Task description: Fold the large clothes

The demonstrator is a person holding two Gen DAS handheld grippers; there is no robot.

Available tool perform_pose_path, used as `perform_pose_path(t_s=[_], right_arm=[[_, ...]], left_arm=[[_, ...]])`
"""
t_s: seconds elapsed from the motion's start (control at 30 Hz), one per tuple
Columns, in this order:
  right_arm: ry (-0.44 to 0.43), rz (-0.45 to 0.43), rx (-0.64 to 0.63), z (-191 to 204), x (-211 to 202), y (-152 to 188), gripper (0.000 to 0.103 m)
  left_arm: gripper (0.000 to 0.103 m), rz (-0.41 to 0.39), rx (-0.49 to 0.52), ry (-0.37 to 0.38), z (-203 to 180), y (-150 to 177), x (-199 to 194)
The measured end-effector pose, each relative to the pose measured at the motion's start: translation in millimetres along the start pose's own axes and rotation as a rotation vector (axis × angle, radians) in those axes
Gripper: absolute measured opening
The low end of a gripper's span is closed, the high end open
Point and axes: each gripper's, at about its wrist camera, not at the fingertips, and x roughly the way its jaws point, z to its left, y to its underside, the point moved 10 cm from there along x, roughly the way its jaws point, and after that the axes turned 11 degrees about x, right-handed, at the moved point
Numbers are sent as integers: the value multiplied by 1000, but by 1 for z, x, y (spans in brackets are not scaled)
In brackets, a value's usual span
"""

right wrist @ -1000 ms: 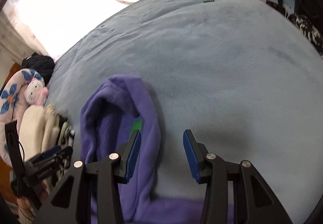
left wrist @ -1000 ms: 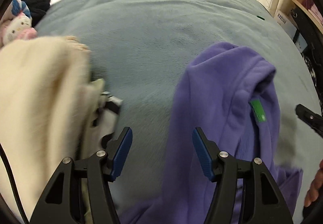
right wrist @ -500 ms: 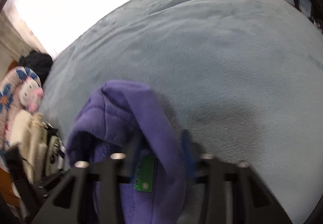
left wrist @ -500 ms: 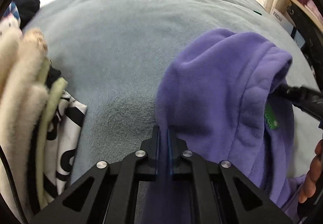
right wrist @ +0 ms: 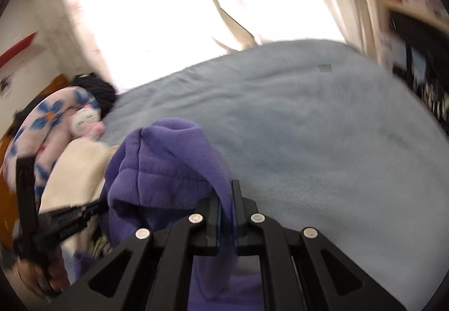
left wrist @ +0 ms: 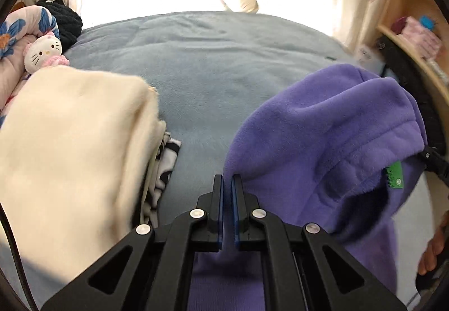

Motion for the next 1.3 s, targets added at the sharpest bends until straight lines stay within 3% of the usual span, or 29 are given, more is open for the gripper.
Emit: perform_pose_path(t_s=[0.17, 0.23, 0.43, 0.6, 0.7, 0.77, 1.0, 1.07, 1.1, 1.17, 1.3], right_arm=[[-1, -74, -172, 35, -73, 48, 7], [25, -64, -227, 42, -90, 75, 8], [102, 123, -230, 25, -119, 163, 15], [126, 251, -164, 15, -133, 218, 16], [107, 290, -112, 16, -146, 241, 31], [78, 308, -65, 18, -153, 254, 48], [-73, 412, 195, 31, -161, 270, 56], [-111, 423, 292, 34, -159, 265, 61], [-126, 423, 349, 34, -158, 262, 68], [-138, 424, 435, 32, -154, 256, 82], [-98, 428, 556, 22, -134, 241, 82]], left_arm=[[4, -23, 12, 92, 2, 57, -59], [4, -2, 39, 108, -2, 90, -75], [4, 73, 41, 122, 4, 176, -111], [4, 131, -9, 224, -10, 222, -129], [8, 164, 2, 301, -39, 244, -136], [12, 182, 4, 356, -60, 259, -135], [32, 184, -150, 568, -84, 267, -132], [60, 167, -213, 616, -79, 261, -132], [64, 154, -245, 624, -74, 258, -132], [68, 126, -301, 635, -60, 247, -129], [71, 126, -356, 634, -48, 229, -116]])
